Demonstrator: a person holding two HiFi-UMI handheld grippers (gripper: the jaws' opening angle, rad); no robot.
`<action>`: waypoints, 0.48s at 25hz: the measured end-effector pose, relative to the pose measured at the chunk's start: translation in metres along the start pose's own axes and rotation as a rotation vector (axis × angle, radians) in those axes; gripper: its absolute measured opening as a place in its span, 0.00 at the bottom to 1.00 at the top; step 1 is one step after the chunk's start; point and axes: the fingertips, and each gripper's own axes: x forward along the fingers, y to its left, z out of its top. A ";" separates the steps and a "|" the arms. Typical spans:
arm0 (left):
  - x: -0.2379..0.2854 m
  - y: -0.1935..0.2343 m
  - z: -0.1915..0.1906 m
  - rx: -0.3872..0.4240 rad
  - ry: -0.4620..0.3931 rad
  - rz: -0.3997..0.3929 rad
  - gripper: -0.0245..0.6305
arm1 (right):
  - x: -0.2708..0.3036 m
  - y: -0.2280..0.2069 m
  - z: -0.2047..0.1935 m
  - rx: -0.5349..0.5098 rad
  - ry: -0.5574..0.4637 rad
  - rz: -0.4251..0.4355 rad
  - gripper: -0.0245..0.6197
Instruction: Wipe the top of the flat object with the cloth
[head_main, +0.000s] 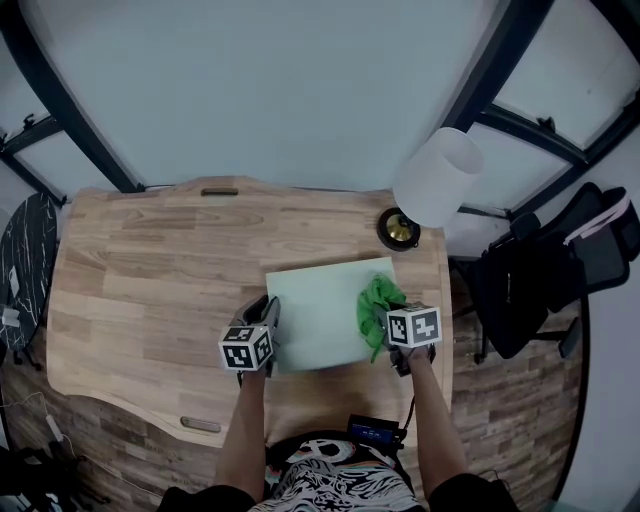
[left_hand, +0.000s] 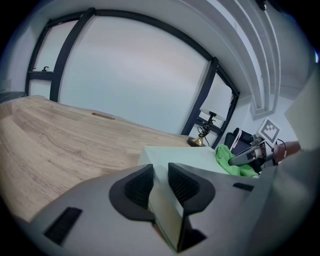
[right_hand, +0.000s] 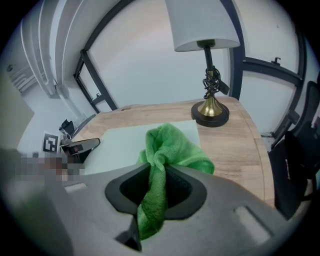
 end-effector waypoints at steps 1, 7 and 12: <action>0.000 0.000 0.000 -0.001 -0.001 -0.001 0.18 | 0.002 0.000 0.003 -0.003 0.000 0.000 0.15; -0.001 -0.001 0.000 -0.010 -0.003 -0.013 0.18 | 0.011 0.003 0.019 -0.018 -0.012 0.005 0.15; 0.000 -0.001 0.000 -0.011 -0.006 -0.014 0.18 | 0.016 0.002 0.026 -0.022 -0.020 -0.005 0.15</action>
